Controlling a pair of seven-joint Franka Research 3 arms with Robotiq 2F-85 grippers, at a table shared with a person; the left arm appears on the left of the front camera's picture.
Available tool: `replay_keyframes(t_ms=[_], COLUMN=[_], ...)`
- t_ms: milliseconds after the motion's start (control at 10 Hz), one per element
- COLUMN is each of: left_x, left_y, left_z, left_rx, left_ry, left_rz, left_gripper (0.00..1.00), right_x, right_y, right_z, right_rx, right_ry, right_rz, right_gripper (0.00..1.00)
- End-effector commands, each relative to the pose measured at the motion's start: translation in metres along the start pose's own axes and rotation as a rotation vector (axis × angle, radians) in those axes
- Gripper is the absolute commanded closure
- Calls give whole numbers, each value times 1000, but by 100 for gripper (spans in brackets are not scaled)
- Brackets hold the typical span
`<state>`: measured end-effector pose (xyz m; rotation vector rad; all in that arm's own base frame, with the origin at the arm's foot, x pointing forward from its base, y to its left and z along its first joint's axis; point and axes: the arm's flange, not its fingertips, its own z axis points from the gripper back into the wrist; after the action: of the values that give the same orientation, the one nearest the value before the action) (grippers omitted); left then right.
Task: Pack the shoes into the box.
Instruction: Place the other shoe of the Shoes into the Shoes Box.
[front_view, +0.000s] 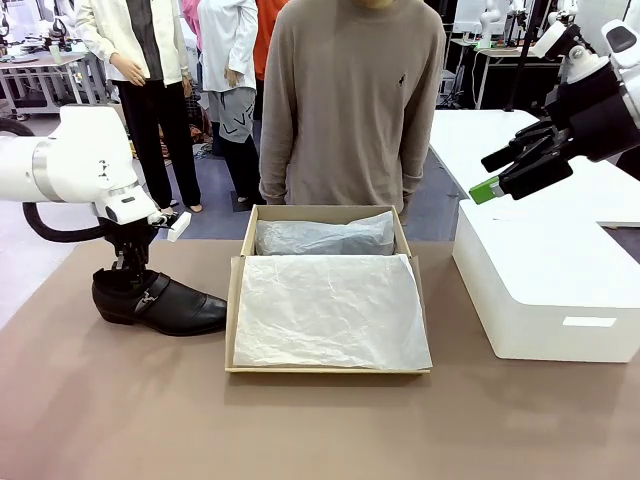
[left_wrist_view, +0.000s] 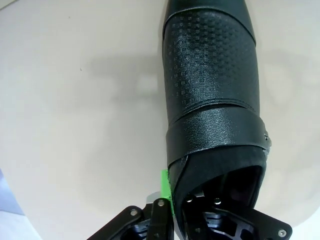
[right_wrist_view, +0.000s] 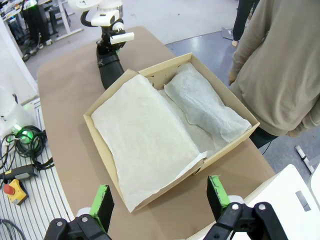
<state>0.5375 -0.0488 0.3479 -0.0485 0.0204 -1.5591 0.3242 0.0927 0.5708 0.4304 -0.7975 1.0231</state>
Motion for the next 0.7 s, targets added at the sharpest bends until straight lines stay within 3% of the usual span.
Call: replay_keyframes(t_ms=[0,300,600], left_x=[-3,-6,-18], left_y=[-2,-2,5], left_z=[4,21,67], left_rx=[2,8,-1], left_ry=[9,-4,-30], left_rz=[-24,28,96], left_gripper=[100,100,100], right_x=[1,1,1], right_y=[-2,-2,-2], right_z=[0,0,0], right_rx=[12,12,12], right_ry=[-21,-21,-21], right_rz=[8,8,8], right_gripper=[0,0,0])
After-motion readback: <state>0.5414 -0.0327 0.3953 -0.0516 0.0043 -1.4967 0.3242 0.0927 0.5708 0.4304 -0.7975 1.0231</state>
